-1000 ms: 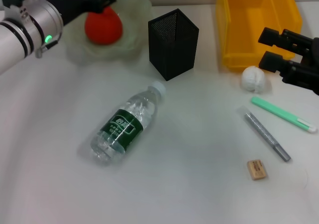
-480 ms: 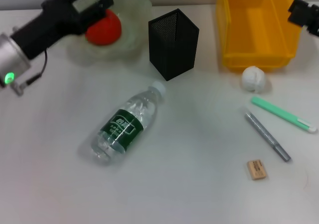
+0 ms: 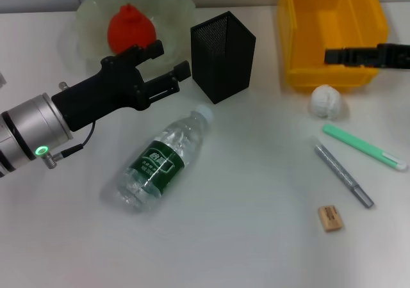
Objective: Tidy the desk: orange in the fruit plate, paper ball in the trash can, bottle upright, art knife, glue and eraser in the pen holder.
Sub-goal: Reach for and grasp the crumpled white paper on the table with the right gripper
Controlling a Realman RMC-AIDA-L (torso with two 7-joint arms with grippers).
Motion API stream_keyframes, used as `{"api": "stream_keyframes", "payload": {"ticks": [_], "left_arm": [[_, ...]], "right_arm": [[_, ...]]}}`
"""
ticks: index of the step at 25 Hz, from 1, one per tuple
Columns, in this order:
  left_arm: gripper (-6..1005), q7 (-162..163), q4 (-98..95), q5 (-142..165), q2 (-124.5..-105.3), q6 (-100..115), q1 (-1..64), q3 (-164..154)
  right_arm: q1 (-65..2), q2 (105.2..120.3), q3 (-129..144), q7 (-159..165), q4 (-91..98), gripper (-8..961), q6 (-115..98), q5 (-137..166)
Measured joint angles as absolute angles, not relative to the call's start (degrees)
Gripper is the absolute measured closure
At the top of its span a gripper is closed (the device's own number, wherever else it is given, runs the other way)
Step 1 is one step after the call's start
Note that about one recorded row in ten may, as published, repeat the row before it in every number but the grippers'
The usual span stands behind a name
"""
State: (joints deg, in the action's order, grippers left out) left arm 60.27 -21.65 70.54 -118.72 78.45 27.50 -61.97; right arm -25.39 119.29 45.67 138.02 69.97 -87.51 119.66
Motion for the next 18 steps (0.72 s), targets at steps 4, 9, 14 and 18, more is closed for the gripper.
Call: {"api": "stream_keyframes", "payload": {"ticks": [4, 9, 14, 18], "left_arm": [[214, 60.21, -20.81, 70.51, -118.81, 78.13, 27.60, -62.08], [214, 60.20, -19.95, 70.51, -118.79, 76.77, 27.96, -62.10], [214, 60.20, -19.96, 70.52, -118.83, 76.64, 28.21, -62.23], [214, 60.22, -19.98, 70.54, -118.83, 75.73, 28.24, -61.94]], "right_arm": [[-27.79, 119.24, 48.94, 152.10, 75.65, 228, -89.14, 132.94], [-29.51, 119.25, 50.16, 158.32, 78.21, 228, -90.38, 139.35], [-31.83, 119.30, 51.76, 161.26, 77.07, 228, -88.42, 147.27], [-33.28, 119.24, 53.66, 161.33, 73.95, 227, -85.25, 148.44]]}}
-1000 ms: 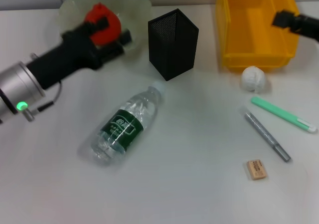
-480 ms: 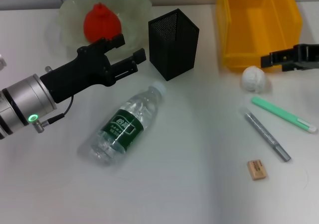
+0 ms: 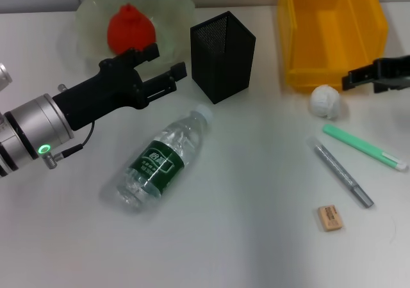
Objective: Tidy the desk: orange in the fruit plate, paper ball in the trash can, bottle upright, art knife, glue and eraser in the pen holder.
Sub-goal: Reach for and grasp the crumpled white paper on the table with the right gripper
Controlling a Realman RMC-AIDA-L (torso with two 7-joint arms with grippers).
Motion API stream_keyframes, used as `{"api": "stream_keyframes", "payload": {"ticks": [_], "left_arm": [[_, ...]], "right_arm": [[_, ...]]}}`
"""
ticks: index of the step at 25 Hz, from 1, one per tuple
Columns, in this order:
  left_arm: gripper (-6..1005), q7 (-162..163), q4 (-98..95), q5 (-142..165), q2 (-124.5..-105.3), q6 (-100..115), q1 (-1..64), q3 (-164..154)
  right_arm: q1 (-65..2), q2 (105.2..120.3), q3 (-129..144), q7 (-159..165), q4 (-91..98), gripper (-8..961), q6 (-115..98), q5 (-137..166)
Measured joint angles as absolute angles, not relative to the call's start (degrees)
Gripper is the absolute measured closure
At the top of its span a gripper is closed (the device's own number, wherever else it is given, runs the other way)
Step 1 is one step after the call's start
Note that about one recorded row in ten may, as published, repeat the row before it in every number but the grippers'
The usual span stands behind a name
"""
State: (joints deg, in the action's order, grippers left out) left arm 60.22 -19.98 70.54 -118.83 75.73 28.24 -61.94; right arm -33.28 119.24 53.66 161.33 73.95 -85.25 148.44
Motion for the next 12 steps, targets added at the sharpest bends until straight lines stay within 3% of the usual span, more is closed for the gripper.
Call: {"api": "stream_keyframes", "payload": {"ticks": [12], "left_arm": [[215, 60.52, -19.95, 70.58, -118.82, 73.90, 28.29, -62.21]], "right_arm": [[-41.81, 119.21, 56.05, 161.08, 59.15, 228, -77.37, 154.97]]}}
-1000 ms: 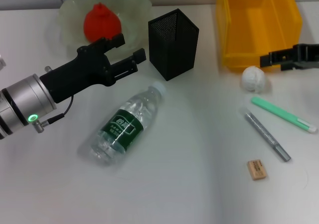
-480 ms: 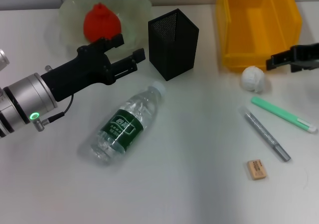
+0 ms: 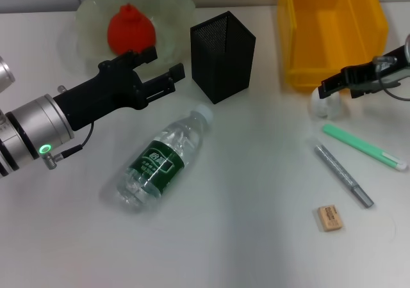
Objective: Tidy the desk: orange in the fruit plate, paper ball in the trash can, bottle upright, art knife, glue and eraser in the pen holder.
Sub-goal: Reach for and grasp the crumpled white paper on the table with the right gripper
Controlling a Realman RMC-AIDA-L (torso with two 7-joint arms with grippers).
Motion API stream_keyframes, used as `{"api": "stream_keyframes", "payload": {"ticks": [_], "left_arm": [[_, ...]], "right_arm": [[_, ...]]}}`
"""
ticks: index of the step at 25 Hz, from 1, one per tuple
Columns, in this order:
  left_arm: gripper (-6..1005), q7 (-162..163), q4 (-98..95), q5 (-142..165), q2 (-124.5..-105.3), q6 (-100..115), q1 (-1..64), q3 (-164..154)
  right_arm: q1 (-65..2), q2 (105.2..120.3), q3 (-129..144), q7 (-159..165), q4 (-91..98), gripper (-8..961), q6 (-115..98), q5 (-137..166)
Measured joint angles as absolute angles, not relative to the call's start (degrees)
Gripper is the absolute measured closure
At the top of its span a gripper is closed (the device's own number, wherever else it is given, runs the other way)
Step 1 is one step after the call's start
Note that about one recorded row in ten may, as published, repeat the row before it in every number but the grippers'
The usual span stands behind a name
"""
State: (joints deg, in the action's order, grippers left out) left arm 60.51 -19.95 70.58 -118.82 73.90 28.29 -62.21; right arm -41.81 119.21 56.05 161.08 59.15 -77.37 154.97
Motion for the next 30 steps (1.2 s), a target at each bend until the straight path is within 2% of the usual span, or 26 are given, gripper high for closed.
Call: {"api": "stream_keyframes", "payload": {"ticks": [22, 30], "left_arm": [[215, 60.35, -19.95, 70.58, -118.77, 74.36, 26.83, -61.96], [215, 60.43, -19.95, 70.57, -118.82, 74.37, 27.23, -62.25]], "right_arm": [[-44.77, 119.17, 58.37, 161.64, 52.14, 227, -71.26, 158.29], [-45.20, 119.15, 58.79, 161.19, 50.99, 278, -69.66, 158.02]]}}
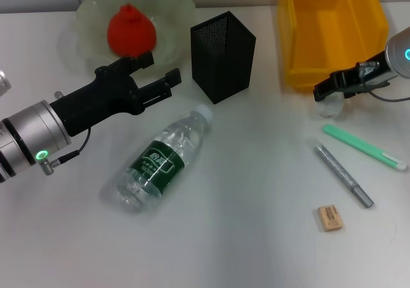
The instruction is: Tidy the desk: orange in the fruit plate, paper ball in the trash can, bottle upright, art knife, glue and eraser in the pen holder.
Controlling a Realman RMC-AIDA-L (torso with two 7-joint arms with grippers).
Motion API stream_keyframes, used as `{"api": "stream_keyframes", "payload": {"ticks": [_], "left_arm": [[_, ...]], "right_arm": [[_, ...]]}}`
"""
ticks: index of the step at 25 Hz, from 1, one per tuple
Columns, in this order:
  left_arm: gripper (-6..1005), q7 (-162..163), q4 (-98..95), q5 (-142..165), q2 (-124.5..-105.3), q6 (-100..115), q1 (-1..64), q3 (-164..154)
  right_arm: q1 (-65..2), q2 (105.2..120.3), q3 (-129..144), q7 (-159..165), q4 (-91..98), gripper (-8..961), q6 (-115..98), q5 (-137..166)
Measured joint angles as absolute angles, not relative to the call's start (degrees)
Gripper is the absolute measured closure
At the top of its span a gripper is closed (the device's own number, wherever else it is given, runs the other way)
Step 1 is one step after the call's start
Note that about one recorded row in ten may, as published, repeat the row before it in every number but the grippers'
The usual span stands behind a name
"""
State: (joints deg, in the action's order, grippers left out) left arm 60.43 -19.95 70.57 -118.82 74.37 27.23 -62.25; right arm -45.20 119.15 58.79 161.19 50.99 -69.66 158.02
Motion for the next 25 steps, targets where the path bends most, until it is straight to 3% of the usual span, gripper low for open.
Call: {"api": "stream_keyframes", "payload": {"ticks": [9, 11, 20, 25], "left_arm": [[215, 60.46, -19.95, 70.57, -118.83, 74.35, 27.08, -61.96], [215, 60.49, -19.95, 70.57, -118.83, 74.35, 27.05, -61.89], [215, 60.74, -19.95, 70.57, -118.83, 75.18, 27.04, -62.27], [215, 60.77, -19.57, 70.44, -119.00, 75.24, 26.70, -62.13]], "right_arm": [[-44.88, 119.09, 58.72, 160.93, 52.95, 335, -71.24, 157.62], [-44.12, 119.09, 58.72, 160.77, 55.63, 526, -73.49, 156.06], [-36.84, 119.23, 58.66, 159.65, 76.46, 545, -78.51, 146.10], [-36.83, 119.01, 58.23, 159.14, 78.72, 541, -72.72, 146.43]]}}
